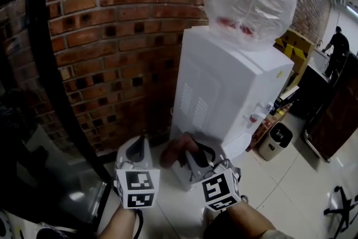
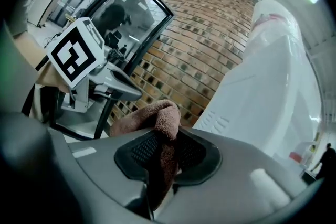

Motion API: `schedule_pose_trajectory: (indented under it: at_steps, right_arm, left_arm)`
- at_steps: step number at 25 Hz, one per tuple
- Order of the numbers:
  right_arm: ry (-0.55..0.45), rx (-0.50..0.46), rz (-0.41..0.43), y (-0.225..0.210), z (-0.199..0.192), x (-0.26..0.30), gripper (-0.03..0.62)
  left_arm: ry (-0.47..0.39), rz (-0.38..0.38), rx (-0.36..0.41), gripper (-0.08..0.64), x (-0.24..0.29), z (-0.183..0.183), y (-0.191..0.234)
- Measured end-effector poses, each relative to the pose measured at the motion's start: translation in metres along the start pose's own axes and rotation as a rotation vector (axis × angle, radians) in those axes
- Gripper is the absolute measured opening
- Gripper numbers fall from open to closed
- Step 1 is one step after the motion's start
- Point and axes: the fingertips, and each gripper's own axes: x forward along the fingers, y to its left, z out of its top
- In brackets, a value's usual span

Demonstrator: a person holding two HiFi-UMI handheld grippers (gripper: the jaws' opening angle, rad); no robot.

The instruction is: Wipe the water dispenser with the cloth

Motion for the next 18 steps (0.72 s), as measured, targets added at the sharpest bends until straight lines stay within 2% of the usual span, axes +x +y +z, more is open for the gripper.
schedule_pose_trajectory:
  at_steps: [3, 7, 10, 13, 16, 18]
  right_arm:
    - [-0.061, 0.020, 0.002, -0.017, 0.017, -0.011, 0.084]
    - [-0.163, 0.002, 0.021, -0.036, 0.046, -0.024, 0.084]
    - [-0.257, -0.035, 0.039, -0.051, 0.075, -0.041, 0.084]
    - [-0.347, -0.077, 0.034, -0.077, 0.100, -0.065, 0.084]
    - [-0.422, -0.070, 0.022, -0.112, 0.118, -0.088, 0.084]
    - [-0.451, -0.065, 0.003, -0.139, 0.126, -0.105, 0.084]
  left_arm:
    - [-0.009, 0.013, -0.017, 0.000, -0.007, 0.016, -0.006]
    - [-0.084, 0.084, -0.041, 0.000, -0.022, 0.062, -0.006]
    - [-0.122, 0.141, -0.066, 0.000, -0.037, 0.082, -0.010]
    - [-0.127, 0.188, -0.092, 0.000, -0.049, 0.089, -0.020]
    - [-0.115, 0.245, -0.098, 0.000, -0.059, 0.091, -0.029]
    - [-0.105, 0.254, -0.096, 0.000, -0.060, 0.100, -0.043]
